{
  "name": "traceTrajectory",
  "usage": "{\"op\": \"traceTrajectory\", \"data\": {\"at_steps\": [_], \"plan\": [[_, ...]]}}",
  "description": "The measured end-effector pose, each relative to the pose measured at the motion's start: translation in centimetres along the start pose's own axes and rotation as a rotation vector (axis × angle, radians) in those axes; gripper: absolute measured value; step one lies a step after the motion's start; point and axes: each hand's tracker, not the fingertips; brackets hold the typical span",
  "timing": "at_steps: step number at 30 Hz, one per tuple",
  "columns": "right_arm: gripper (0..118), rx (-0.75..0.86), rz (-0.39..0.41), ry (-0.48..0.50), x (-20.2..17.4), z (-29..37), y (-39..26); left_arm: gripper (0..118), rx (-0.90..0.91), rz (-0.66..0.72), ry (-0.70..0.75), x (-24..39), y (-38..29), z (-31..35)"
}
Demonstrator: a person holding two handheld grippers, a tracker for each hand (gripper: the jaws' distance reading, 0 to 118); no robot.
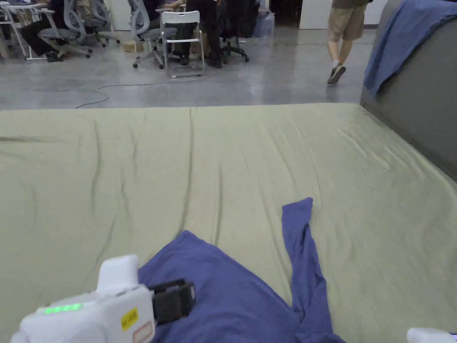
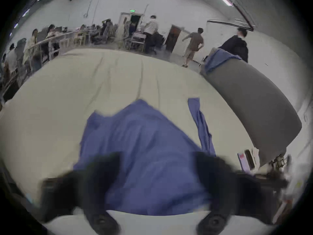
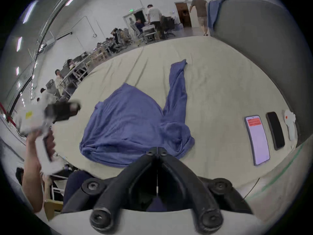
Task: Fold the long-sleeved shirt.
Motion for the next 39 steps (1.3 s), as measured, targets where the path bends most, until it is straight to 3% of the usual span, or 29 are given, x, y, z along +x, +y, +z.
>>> {"op": "traceTrajectory", "data": {"at_steps": [2, 5, 9, 11, 14, 15, 16, 17, 18, 19, 20, 23, 25, 26, 27, 28, 30, 31, 35, 39], "plan": [[0, 0.013, -0.032, 0.01, 0.3, -0.3, 1.0, 117, -0.105, 0.049, -0.006, -1.1, 4.5, -5.9], [0, 0.01, -0.078, -0.005, 1.4, -1.3, 1.6, 117, -0.247, 0.087, 0.257, -1.4, 8.8, -15.6], [0, -0.034, -0.083, -0.047, 2.3, -3.0, 1.9, 114, -0.366, -0.04, 0.373, -2.8, 8.1, -25.2], [0, -0.06, -0.075, -0.076, 2.6, -3.9, 2.0, 101, -0.396, -0.083, 0.394, -3.8, 6.9, -27.3], [0, -0.094, -0.065, -0.094, 3.3, -5.8, 2.4, 99, -0.36, -0.143, 0.367, -3.1, 7.0, -26.8], [0, -0.104, -0.051, -0.1, 3.6, -6.7, 2.7, 87, -0.342, -0.195, 0.362, -2.6, 7.0, -25.7], [13, -0.123, -0.038, -0.106, 4.1, -7.8, 3.1, 60, -0.278, -0.247, 0.35, -1.7, 7.1, -24.7], [66, -0.14, -0.028, -0.133, 4.4, -8.8, 3.5, 12, -0.257, -0.275, 0.341, -1.0, 7.2, -24.1], [108, -0.171, -0.031, -0.157, 4.7, -10.1, 4.0, 0, -0.243, -0.328, 0.446, -0.3, 7.0, -23.6], [118, -0.199, -0.025, -0.191, 5.2, -11.5, 4.4, 0, -0.234, -0.304, 0.381, 0.2, 6.8, -21.6], [117, -0.157, -0.053, -0.173, 5.2, -12.2, 4.5, 0, -0.271, -0.24, 0.268, 0.4, 6.6, -21.0], [116, -0.305, -0.095, -0.225, 5.8, -16.1, 4.8, 0, -0.25, -0.196, 0.278, -0.1, 7.8, -19.7], [96, -0.432, -0.104, -0.261, 5.5, -18.1, 4.2, 0, -0.213, -0.176, 0.27, -0.3, 8.6, -17.7], [96, -0.426, -0.115, -0.216, 5.6, -18.2, 3.9, 0, -0.198, -0.169, 0.268, -0.4, 9.0, -16.7], [90, -0.378, -0.082, -0.291, 5.1, -17.8, 3.8, 0, -0.181, -0.161, 0.262, -0.4, 9.3, -15.6], [77, -0.355, -0.071, -0.269, 4.4, -17.0, 3.8, 0, -0.155, -0.161, 0.261, -0.6, 9.8, -14.1], [20, -0.329, -0.063, -0.233, 3.8, -15.8, 3.8, 0, -0.11, -0.149, 0.24, -0.9, 10.5, -11.1], [6, -0.321, -0.07, -0.216, 3.5, -15.2, 3.8, 0, -0.095, -0.145, 0.227, -0.9, 10.6, -9.5], [6, -0.179, -0.128, -0.112, 2.3, -10.9, 3.8, 0, -0.015, -0.087, 0.167, -1.2, 10.8, -2.4], [6, 0.133, -0.078, -0.045, -0.5, -2.7, 5.6, 0, 0.086, 0.0, 0.107, -1.3, 10.0, 6.2]]}}
